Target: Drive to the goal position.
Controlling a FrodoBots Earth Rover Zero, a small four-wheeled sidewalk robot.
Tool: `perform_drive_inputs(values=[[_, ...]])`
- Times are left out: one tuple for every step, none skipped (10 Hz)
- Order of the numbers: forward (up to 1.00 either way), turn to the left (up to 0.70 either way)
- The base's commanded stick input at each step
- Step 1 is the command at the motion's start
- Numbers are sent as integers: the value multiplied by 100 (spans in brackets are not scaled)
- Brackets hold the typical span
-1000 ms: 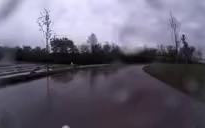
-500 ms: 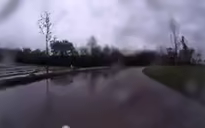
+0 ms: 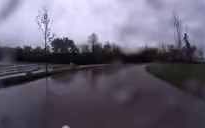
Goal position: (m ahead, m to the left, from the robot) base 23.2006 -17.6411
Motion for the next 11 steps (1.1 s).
perform_drive_inputs(values=[[70,10],[70,29],[70,35],[70,35],[70,35],[70,35],[70,35],[70,35],[70,35],[70,35],[70,35]])
